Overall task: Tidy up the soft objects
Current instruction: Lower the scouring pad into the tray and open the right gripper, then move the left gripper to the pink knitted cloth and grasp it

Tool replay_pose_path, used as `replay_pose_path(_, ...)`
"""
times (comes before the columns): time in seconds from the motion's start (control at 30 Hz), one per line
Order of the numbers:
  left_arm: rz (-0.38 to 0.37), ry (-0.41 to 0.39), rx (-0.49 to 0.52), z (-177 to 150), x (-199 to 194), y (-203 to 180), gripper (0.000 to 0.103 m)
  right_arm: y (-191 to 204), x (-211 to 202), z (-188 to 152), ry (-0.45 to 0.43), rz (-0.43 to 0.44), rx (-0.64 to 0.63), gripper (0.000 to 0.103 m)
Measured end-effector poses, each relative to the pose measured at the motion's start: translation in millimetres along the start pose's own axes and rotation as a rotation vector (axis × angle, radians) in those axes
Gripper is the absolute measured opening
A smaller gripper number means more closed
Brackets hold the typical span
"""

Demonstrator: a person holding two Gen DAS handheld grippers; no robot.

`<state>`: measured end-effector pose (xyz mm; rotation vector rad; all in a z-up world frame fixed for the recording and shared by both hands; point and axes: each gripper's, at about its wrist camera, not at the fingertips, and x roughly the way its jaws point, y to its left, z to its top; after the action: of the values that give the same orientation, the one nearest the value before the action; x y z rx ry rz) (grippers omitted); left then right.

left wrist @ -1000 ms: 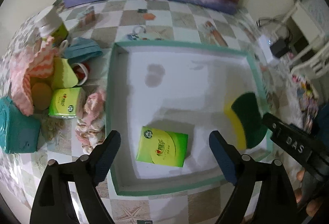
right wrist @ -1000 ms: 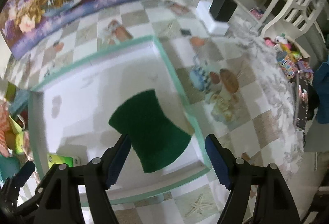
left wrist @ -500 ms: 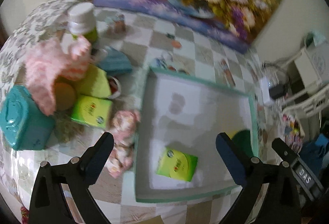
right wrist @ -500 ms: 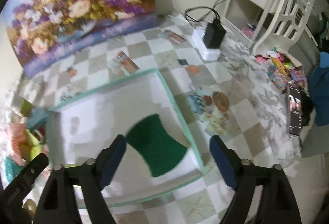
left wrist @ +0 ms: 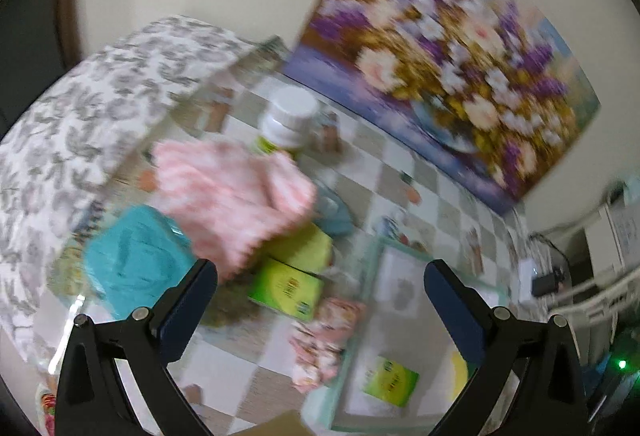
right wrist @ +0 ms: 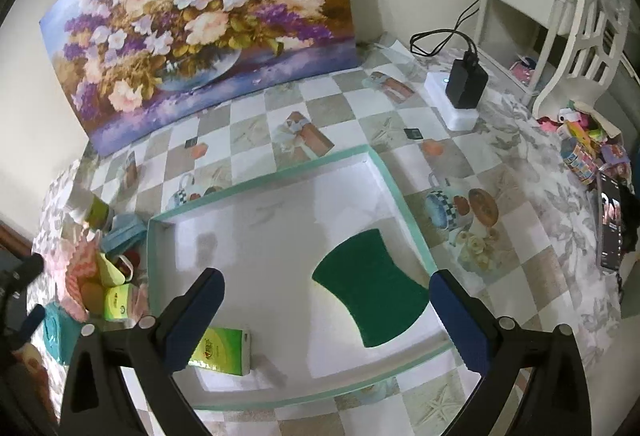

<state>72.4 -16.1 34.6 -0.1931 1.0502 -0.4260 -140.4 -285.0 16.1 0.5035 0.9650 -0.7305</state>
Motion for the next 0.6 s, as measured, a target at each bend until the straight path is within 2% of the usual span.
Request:
replay_pose_path(0.17,0.148,-0.060,-0.042,12,-15,34,0.103,21,7,-4,0.020,0.020,-0.064,0.103)
replay_pose_path(0.43,0.190,-0.121,-0.188,24,-31,85,0.103,65,14,-14,0.043,0.070,-0.163,0.103)
replay_pose_path(0.6,0.193,-0.105,-0.196,27,-25,93,0.103,94,19,-16,0.052,0.103,-0.200,0.103)
